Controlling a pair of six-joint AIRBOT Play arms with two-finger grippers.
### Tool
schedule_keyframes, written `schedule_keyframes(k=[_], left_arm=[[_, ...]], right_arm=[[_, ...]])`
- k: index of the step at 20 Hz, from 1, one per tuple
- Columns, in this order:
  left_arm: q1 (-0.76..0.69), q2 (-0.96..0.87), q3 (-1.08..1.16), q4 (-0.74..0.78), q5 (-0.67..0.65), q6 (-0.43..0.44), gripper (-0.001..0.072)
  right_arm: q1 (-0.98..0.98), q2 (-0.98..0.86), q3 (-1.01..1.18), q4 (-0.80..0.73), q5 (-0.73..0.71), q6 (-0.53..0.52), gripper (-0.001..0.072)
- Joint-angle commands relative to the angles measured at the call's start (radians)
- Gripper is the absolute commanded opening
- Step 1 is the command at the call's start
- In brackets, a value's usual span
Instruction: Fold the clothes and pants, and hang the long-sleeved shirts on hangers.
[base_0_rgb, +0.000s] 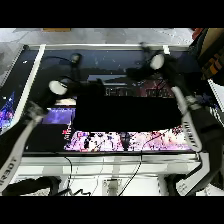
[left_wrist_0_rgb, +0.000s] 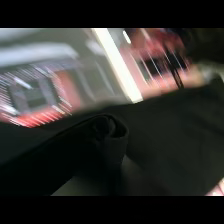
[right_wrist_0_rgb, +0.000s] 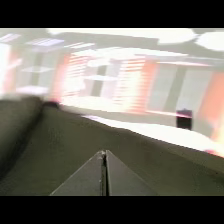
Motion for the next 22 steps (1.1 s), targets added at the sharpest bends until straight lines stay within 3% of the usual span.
schedule_keyframes(k=[1, 2, 3, 5, 7, 9, 10, 15, 22], left_arm=[[-0.142, -0.088, 0.000, 0.012, -0.094, -0.012, 0.0222], [-0.155, -0.097, 0.000, 0.012, -0.120, -0.012, 0.0603], [-0.158, -0.099, 0.000, 0.011, -0.132, -0.024, 0.0687], [-0.137, -0.091, 0.001, 0.012, -0.134, -0.024, 0.0688], [-0.066, -0.068, 0.001, 0.033, -0.150, -0.024, 0.0684], [0.048, -0.038, 0.001, 0.077, -0.217, -0.024, 0.0579], [0.113, -0.025, 0.001, 0.105, -0.267, -0.024, 0.0573], [0.435, -0.050, -0.002, 0.169, -0.506, -0.023, 0.0579], [0.535, -0.222, -0.002, 0.161, -0.518, 0.026, 0.0582]], right_arm=[[-0.198, 0.091, 0.000, -0.035, 0.127, 0.000, 0.0014], [-0.231, 0.102, 0.000, -0.035, 0.143, 0.000, 0.0014], [-0.260, 0.111, 0.000, -0.035, 0.156, -0.001, 0.0014], [-0.299, 0.118, 0.000, -0.036, 0.185, -0.014, 0.0014], [-0.324, 0.118, 0.000, -0.042, 0.230, -0.131, 0.0014], [-0.348, 0.118, -0.007, -0.046, 0.278, -0.258, 0.0014], [-0.364, 0.118, -0.014, -0.042, 0.297, -0.297, 0.0014], [-0.435, 0.119, -0.095, 0.016, 0.300, -0.323, 0.0014], [-0.420, 0.118, -0.182, 0.055, 0.294, -0.349, 0.0014]])
